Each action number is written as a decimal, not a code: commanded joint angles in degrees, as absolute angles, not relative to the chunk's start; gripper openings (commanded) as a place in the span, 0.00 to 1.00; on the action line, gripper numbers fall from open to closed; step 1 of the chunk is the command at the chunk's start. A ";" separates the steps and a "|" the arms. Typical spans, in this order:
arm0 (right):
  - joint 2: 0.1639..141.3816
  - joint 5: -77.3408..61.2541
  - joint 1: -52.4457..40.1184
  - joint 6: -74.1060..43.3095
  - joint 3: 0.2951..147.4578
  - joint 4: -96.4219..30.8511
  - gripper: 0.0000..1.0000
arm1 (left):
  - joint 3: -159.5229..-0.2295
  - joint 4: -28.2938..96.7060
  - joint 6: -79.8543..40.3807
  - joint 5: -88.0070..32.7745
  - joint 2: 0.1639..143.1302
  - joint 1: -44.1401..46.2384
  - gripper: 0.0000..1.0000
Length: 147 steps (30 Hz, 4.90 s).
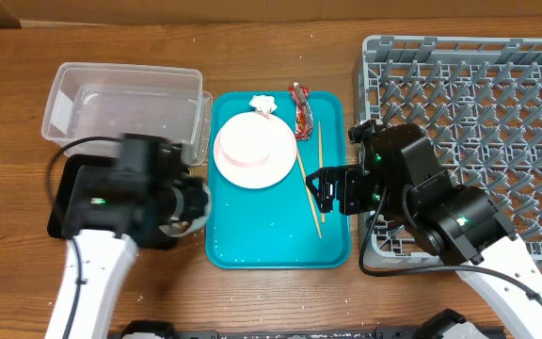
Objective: Sort waste into correct bins and load items into the dishwasher
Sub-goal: 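Grasp the rice bowl with the left gripper and lift it, then tip the rice bowl over the black tray to dump the scraps, then set the emptied bowl back on the teal tray with the left gripper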
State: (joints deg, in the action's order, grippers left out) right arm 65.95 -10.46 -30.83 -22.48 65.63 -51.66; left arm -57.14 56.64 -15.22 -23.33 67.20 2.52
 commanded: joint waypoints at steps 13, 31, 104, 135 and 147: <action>65.82 -10.09 -30.89 -22.59 66.94 -51.55 0.98 | -50.83 56.84 34.63 -76.93 87.35 -32.58 0.04; 65.82 -10.09 -30.89 -22.59 66.94 -51.57 0.99 | -50.81 64.95 49.36 -90.48 95.46 -41.47 0.04; 59.35 -8.58 -24.36 -22.98 67.64 -53.54 1.00 | -65.17 54.48 -24.18 5.72 90.89 38.81 0.14; 60.47 -8.58 -24.36 -22.79 67.61 -54.54 1.00 | -91.90 31.97 -3.70 -3.86 112.49 22.44 0.78; 60.55 -8.60 -24.36 -22.81 67.57 -56.45 1.00 | -94.04 21.87 -3.09 2.52 126.26 22.50 0.80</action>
